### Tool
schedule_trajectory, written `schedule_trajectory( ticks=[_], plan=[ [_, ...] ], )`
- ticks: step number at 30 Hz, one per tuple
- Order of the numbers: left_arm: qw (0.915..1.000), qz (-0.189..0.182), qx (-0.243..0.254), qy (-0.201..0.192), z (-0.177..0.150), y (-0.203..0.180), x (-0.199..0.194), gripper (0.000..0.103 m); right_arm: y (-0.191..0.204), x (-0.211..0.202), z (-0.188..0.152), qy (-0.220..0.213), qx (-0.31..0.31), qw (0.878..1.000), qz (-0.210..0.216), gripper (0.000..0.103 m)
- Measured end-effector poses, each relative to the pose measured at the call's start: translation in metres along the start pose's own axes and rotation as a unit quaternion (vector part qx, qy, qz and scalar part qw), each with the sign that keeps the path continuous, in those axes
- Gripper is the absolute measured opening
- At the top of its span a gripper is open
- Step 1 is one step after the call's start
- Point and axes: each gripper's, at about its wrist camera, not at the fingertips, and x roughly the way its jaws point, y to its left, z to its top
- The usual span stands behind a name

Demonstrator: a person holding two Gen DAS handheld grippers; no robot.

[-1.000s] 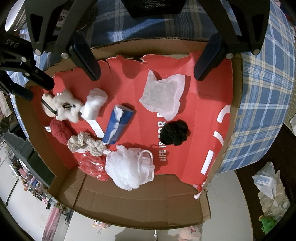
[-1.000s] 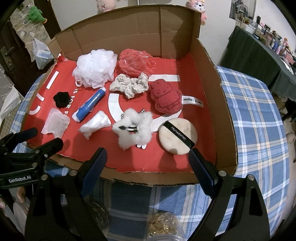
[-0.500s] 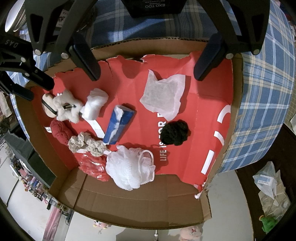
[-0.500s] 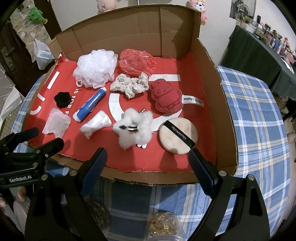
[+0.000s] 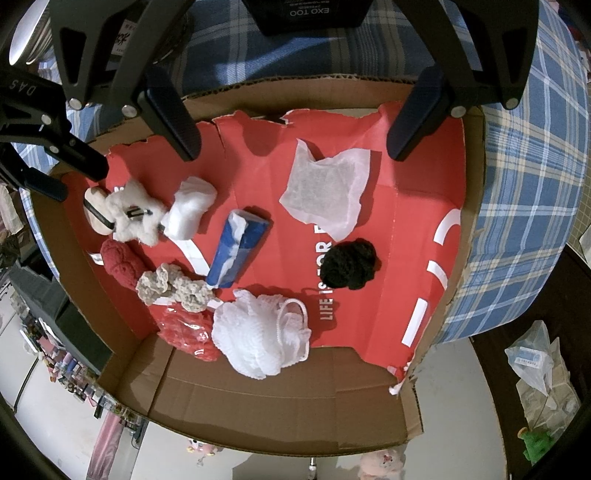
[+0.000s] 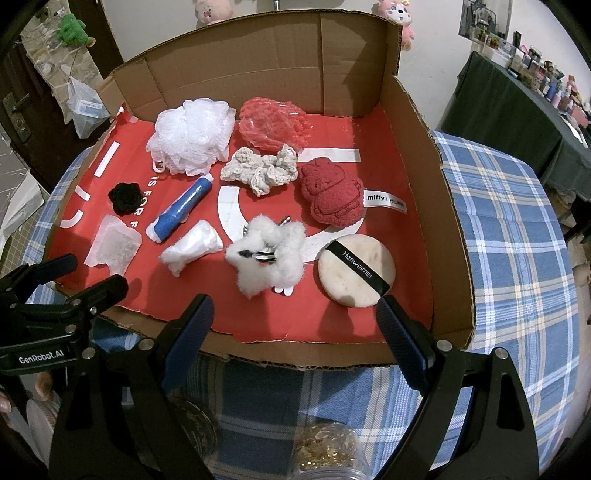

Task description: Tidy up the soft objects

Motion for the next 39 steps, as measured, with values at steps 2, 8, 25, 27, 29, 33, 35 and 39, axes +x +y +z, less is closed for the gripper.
schedule_trajectory(
  ticks=[2, 8, 25, 27, 29, 33, 35, 39],
  plan=[
    [1.0000, 0.000, 0.001, 0.000, 0.000, 0.000, 0.000, 0.102, 0.000, 0.000, 0.000, 0.001, 0.001, 1.000, 0.002, 0.090],
    [1.0000, 0.002, 0.001, -0.004, 0.000, -0.001, -0.001, 0.102, 0.003, 0.001, 0.000, 0.007, 0.000, 1.000, 0.009, 0.090],
    [0.9955, 0.025, -0.027, -0.087, -0.001, 0.018, -0.074, 0.102, -0.011, -0.066, 0.008, -0.063, 0.012, 0.998, -0.019, 0.090],
    [0.9937, 0.028, -0.033, -0.103, -0.006, 0.022, -0.089, 0.102, -0.015, -0.084, 0.005, -0.083, 0.014, 0.996, -0.025, 0.090],
    [0.9919, 0.033, -0.036, -0.118, -0.014, 0.025, -0.104, 0.102, -0.018, -0.104, -0.001, -0.101, 0.019, 0.994, -0.027, 0.090],
    [0.9858, 0.043, -0.031, -0.160, -0.039, 0.024, -0.136, 0.103, -0.016, -0.146, -0.027, -0.151, 0.011, 0.988, -0.034, 0.090],
    [0.9824, 0.045, -0.028, -0.179, -0.054, 0.024, -0.150, 0.103, -0.012, -0.164, -0.047, -0.180, 0.001, 0.983, -0.038, 0.097],
    [0.9761, 0.037, -0.022, -0.213, -0.093, 0.019, -0.167, 0.103, -0.005, -0.184, -0.091, -0.224, -0.014, 0.974, -0.039, 0.103]
  ],
)
